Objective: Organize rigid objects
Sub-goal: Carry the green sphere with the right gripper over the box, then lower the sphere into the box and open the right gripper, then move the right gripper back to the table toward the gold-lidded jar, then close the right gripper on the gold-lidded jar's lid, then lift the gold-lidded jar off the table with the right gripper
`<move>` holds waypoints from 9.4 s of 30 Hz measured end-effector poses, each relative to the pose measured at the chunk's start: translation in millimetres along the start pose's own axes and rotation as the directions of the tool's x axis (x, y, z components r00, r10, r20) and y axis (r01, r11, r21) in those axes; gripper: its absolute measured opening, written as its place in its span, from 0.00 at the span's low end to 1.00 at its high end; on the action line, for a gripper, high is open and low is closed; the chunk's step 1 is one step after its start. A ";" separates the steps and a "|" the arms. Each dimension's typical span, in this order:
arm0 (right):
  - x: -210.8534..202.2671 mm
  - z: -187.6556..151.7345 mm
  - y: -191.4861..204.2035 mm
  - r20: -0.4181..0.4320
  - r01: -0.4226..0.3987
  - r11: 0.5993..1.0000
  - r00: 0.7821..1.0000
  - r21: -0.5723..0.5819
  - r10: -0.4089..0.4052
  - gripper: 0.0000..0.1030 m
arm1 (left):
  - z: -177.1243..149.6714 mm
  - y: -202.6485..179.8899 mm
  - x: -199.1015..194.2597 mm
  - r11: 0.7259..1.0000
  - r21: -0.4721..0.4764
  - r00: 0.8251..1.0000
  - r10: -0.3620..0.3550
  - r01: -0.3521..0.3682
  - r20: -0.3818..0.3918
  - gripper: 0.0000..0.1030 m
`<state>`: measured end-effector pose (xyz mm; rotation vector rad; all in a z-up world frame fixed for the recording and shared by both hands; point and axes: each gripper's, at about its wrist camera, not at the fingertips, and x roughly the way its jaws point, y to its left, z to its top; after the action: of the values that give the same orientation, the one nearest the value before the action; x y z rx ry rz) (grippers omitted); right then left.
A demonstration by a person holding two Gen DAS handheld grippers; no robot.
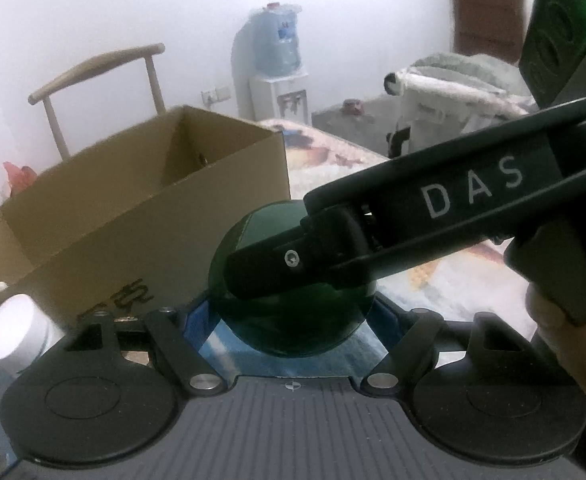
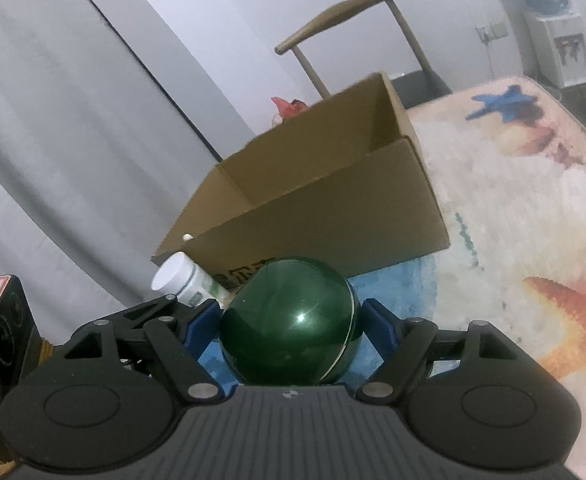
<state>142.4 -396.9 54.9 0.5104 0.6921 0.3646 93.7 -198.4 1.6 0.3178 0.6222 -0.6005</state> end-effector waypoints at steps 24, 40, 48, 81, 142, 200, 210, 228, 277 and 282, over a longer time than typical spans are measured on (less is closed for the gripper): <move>-3.6 -5.3 46.8 0.009 0.004 0.998 1.000 -0.065 -0.004 0.78 | -5.0 7.0 -34.0 0.999 -0.034 0.998 0.036 -0.034 0.052 0.76; -11.5 -5.4 61.7 0.036 0.003 0.995 0.999 -0.098 0.000 0.79 | -2.6 -0.9 -50.7 0.998 -0.030 0.994 0.066 -0.064 0.088 0.77; -16.4 23.9 82.7 0.072 0.005 0.984 0.997 -0.179 0.009 0.79 | 24.8 11.4 -59.8 0.995 -0.009 0.986 0.104 -0.104 0.133 0.77; 244.5 203.3 -22.0 -0.391 0.024 1.000 0.920 0.000 -0.022 0.79 | 126.5 193.7 168.5 0.962 -0.263 0.904 -0.050 -0.071 -0.425 0.77; -79.8 20.5 73.5 0.233 -0.046 0.999 0.972 0.017 0.041 0.88 | 13.5 173.5 -115.6 0.876 -0.473 0.995 0.094 -0.090 -0.015 0.93; 94.3 -9.1 -9.9 -0.176 -0.084 0.985 0.978 0.150 0.110 0.57 | -34.7 31.0 30.1 1.000 -0.020 0.995 0.003 -0.005 -0.101 0.92; 90.1 8.8 -25.1 -0.131 -0.044 0.983 0.989 0.178 0.068 0.57 | -33.6 36.4 24.9 0.988 -0.034 0.980 0.144 -0.150 -0.139 0.92; 90.0 -0.2 -25.4 -0.184 0.000 0.985 0.982 0.175 0.033 0.57 | -41.0 -7.1 27.7 0.999 0.031 0.993 0.045 -0.042 -0.112 0.92; 33.8 -42.3 -46.9 -0.071 0.046 0.952 0.997 0.302 -0.025 0.57 | -27.8 -26.5 36.9 0.991 0.119 0.992 -0.048 0.062 -0.117 0.59; 31.9 -43.2 -40.4 -0.062 0.044 0.955 0.998 0.292 -0.027 0.56 | -23.1 -22.6 36.9 0.992 0.112 0.994 -0.044 0.055 -0.105 0.57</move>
<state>141.8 -400.7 -12.2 0.7708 0.8157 0.2441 93.6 -221.5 -41.7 0.4443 0.6968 -0.6723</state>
